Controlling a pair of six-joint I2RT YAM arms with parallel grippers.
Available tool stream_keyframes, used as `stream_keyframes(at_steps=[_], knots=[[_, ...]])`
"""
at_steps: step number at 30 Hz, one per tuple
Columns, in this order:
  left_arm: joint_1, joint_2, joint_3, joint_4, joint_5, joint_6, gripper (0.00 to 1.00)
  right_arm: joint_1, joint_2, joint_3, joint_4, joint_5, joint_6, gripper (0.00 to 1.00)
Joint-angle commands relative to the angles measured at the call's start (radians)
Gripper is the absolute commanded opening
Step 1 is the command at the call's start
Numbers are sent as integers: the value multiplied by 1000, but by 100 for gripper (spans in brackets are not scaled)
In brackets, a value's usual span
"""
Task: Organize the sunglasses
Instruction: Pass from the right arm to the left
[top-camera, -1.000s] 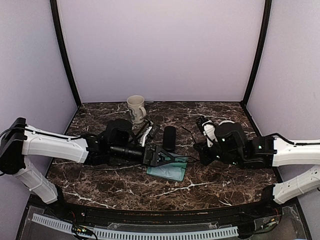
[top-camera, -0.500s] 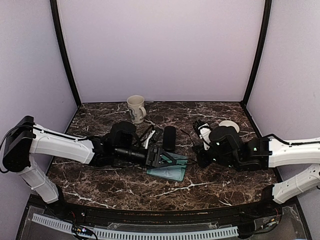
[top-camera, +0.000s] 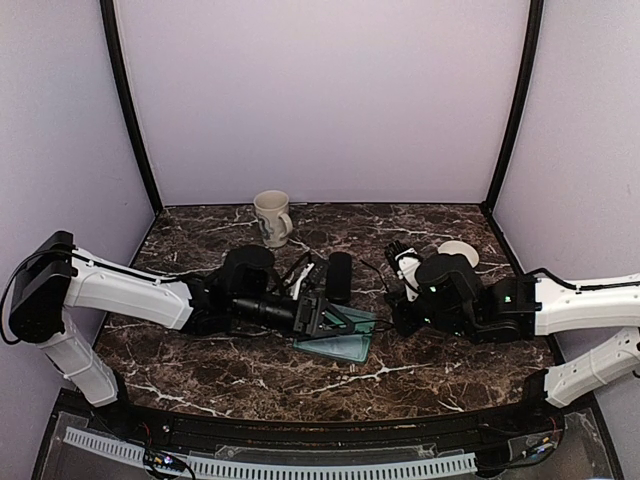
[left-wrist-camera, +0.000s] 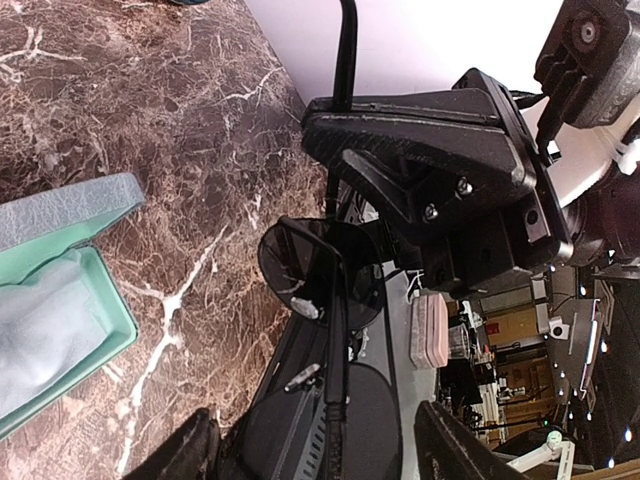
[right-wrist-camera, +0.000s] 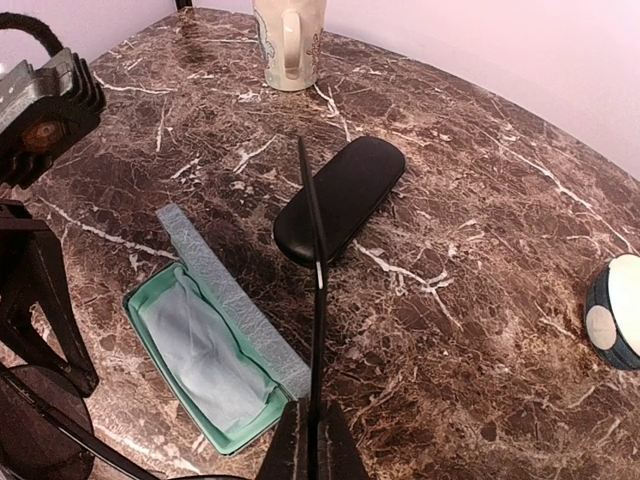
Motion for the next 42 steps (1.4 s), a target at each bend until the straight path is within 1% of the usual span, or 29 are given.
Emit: stream_keyframes(at_steps=[1,4,10,13,21,27,29,32,36,42], knots=[[-7,-5,23,11,5,5,70,10,0,22,29,21,15,0],[-8,-5,23,7,1,8,72,10,-7,17,34,23,17,0],[-10,-2,24,-4,-11,19,74,10,-15,13,32,24,25,0],[-10,-1,24,-17,-21,26,78,10,-22,11,35,23,30,0],[-13,-13,16,-32,-58,45,83,10,-32,3,34,26,51,0],[-24,-14,14,-16,-54,43,83,10,-22,6,26,40,67,0],[-27,-15,12,-10,-55,42,82,10,-18,6,26,41,70,0],[-28,-14,4,3,-51,34,76,10,-15,5,30,44,76,0],[-30,-12,-2,9,-50,31,71,10,-13,2,28,43,81,0],[-29,-6,2,19,-46,31,59,10,-17,-4,25,40,89,0]])
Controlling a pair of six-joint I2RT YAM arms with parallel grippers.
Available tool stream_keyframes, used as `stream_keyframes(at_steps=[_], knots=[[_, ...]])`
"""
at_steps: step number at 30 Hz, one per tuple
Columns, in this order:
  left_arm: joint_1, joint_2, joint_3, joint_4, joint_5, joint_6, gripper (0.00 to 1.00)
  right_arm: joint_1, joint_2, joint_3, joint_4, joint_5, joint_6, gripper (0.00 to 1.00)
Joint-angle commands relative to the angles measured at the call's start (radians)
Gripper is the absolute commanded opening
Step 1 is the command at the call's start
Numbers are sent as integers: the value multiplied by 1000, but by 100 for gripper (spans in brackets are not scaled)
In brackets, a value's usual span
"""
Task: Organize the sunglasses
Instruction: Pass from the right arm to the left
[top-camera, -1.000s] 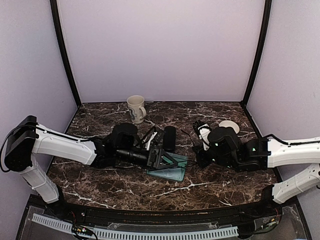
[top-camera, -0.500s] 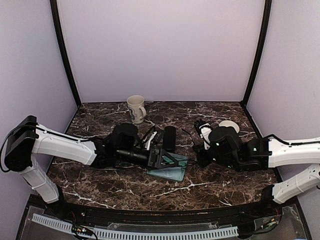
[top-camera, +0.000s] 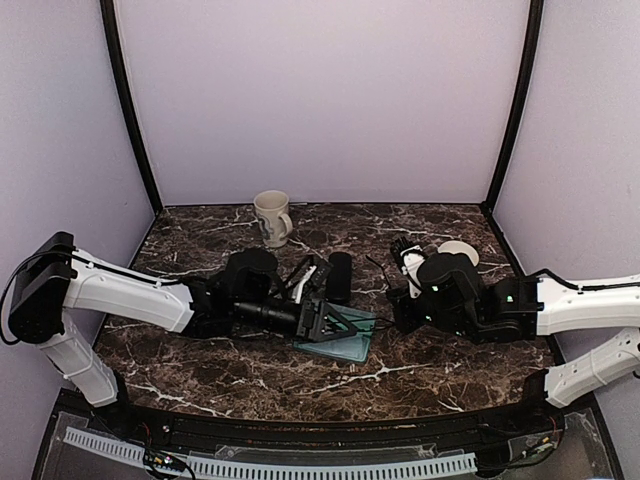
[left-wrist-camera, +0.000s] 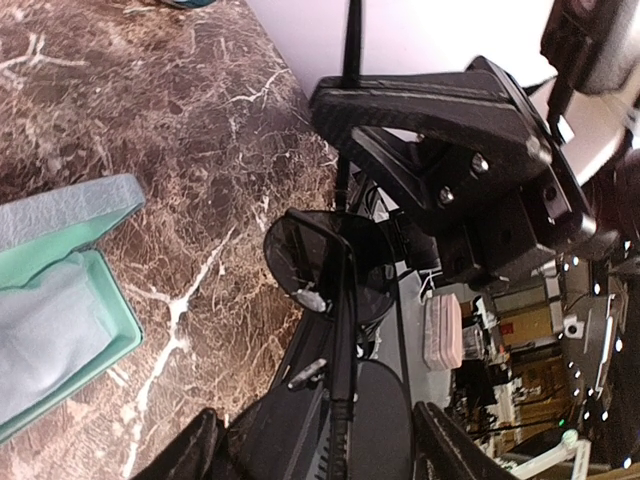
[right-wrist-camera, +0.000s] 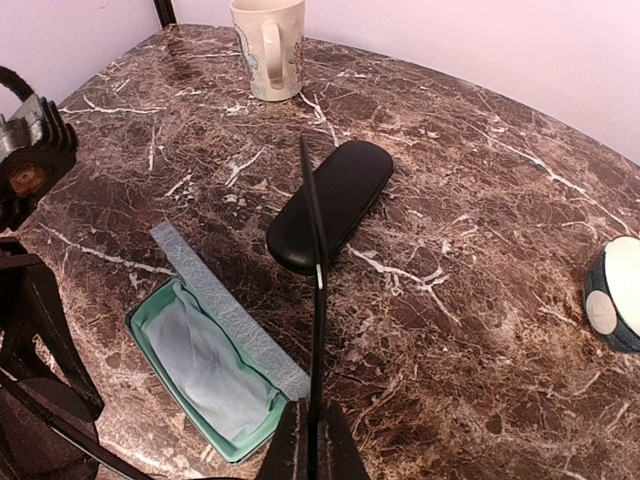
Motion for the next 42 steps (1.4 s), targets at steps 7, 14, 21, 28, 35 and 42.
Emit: stream_keyframes(at_steps=[7,14,21,28,35,42], knots=[[-4,-9,2,19,-8,17,48,10,2,-9,26,-13,18,0],[-4,-12,6,-6,-15,35,46,9,-11,-14,26,-49,11,9],[-3,-15,15,-45,-28,68,44,9,-46,-34,29,-116,2,24],[-3,-14,23,-56,-20,86,42,7,-58,-46,40,-129,22,29],[-2,-28,21,-85,-33,116,41,-39,-97,-68,51,-167,50,33],[-4,-18,20,-92,-41,133,39,-111,-75,-94,44,-233,114,33]])
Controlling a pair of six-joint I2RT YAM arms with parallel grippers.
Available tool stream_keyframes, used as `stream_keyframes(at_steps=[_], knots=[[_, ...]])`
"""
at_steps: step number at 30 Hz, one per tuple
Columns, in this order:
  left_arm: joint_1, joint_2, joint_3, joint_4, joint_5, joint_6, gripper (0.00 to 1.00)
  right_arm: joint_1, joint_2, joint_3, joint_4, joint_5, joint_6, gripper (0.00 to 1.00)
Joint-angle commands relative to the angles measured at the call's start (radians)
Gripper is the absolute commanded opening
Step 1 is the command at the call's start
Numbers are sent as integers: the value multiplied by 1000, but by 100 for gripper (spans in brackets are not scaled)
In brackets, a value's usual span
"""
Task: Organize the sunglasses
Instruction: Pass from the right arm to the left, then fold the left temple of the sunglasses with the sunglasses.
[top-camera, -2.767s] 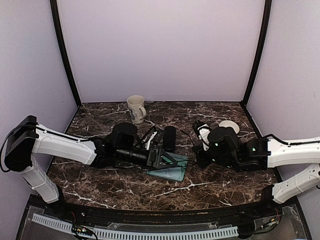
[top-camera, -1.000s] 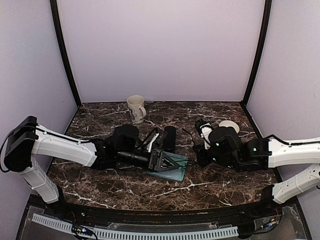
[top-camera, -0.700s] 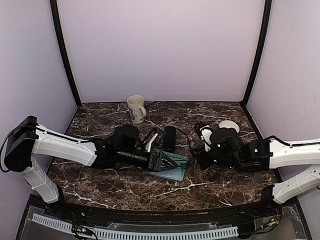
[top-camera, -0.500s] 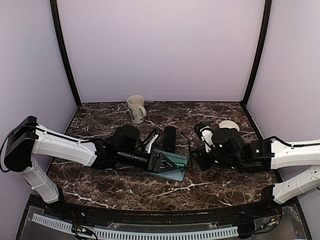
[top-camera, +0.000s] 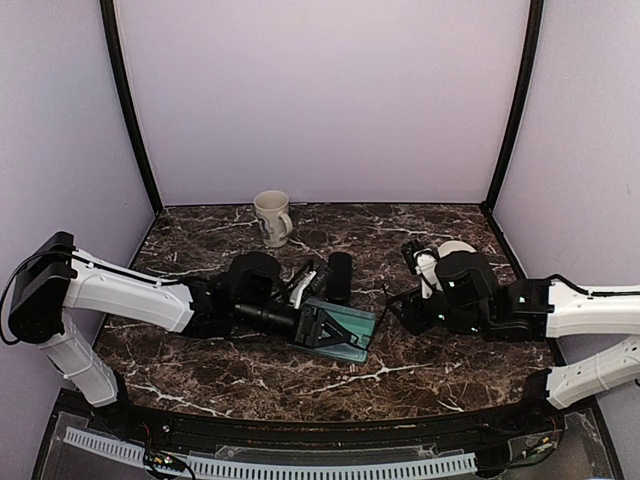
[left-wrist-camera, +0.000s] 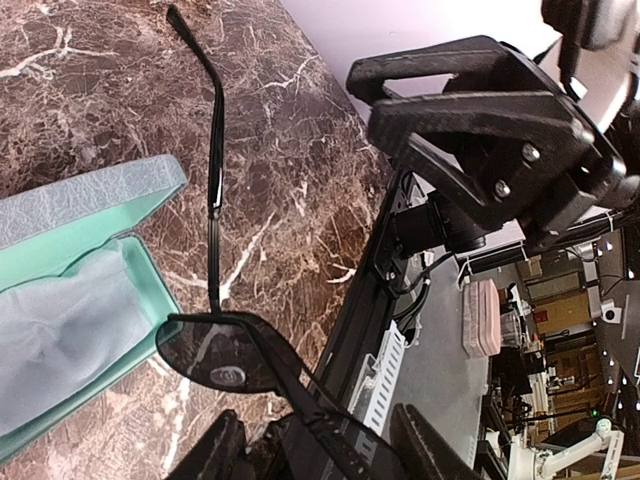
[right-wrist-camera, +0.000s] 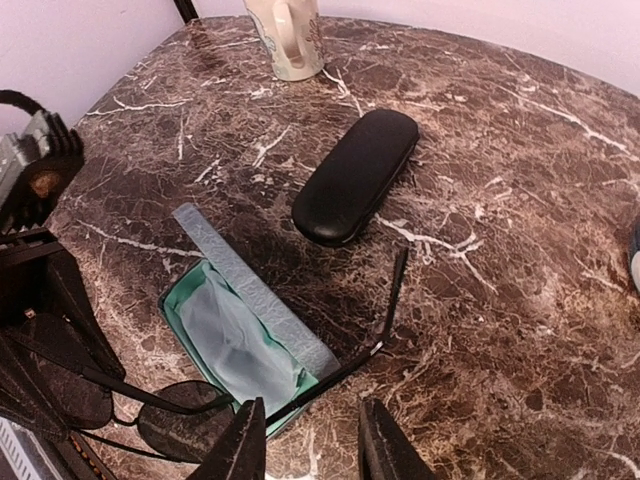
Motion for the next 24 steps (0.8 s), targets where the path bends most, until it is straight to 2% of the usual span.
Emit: stream_keyframes(at_steps=[1,10,20,24], knots=[[-2,-17,20,-10,-6,30,39,-37,20,-23,27,-59,68,33],[-2,-10,20,1,-11,36,37,-54,97,-41,48,-105,181,32],[-2,-28,-22,72,-1,24,37,-107,51,-92,41,-103,287,35],[-2,-33,-25,81,9,24,37,-133,89,-92,22,-110,286,34]])
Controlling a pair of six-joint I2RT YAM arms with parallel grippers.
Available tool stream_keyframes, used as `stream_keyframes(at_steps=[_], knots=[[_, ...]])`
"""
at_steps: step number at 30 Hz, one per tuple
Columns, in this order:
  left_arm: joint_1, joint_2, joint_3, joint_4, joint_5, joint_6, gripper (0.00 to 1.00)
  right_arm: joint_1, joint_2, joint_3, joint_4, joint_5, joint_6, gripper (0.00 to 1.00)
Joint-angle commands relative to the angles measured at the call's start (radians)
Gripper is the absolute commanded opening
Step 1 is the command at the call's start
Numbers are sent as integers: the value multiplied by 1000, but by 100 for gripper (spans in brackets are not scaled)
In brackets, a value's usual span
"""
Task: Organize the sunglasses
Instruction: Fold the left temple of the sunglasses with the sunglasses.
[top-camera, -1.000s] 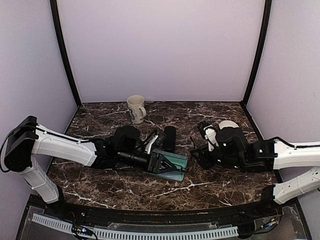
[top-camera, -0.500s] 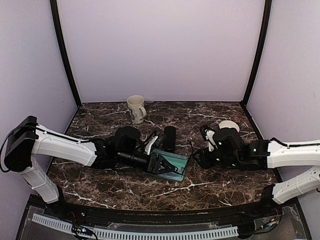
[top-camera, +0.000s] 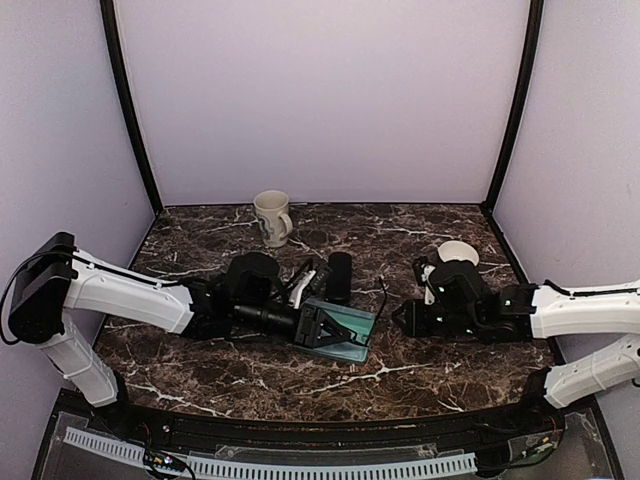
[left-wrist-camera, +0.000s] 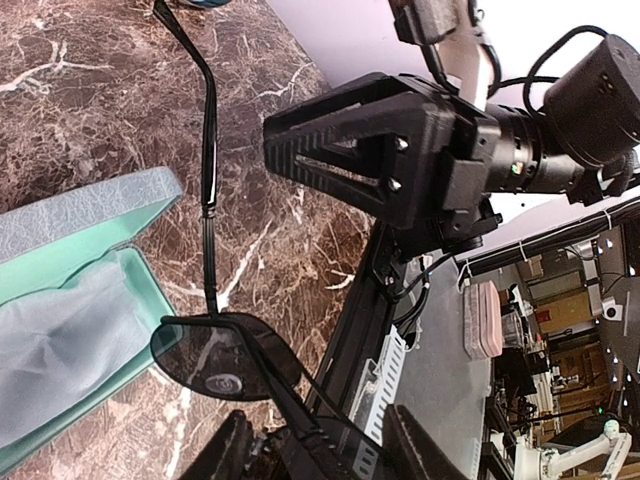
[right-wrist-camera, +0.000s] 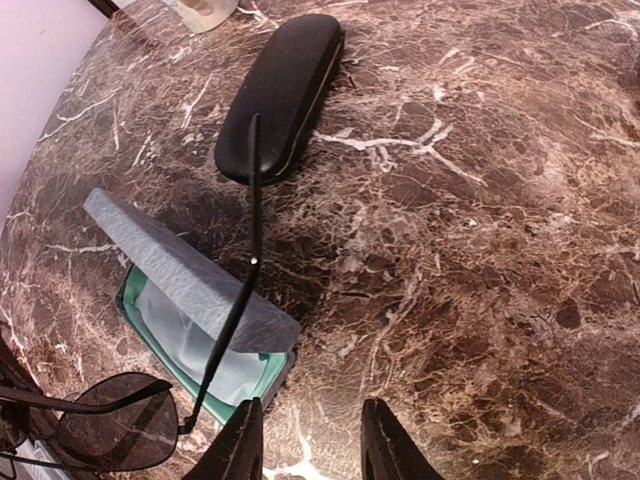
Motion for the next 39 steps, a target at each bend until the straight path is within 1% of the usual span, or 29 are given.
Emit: stream_keyframes(at_steps=[1,10,17,23,33,39], knots=[[-1,-34,-14,50,20,8,37,-28,30,-4,6,-5,27,34],[-1,-25,-18,86,48,-5,38,-66,120,35,60,-36,-1,33],[-1,-14,-11,94,60,-8,39,-66,166,92,107,-108,-72,32],[-2,-10,-9,99,65,-11,39,-62,174,114,155,-180,-108,30],[-3,-6,-5,99,66,-11,41,6,178,113,195,-246,-164,27],[-1,-6,-5,95,62,-10,43,44,201,131,179,-263,-194,27]])
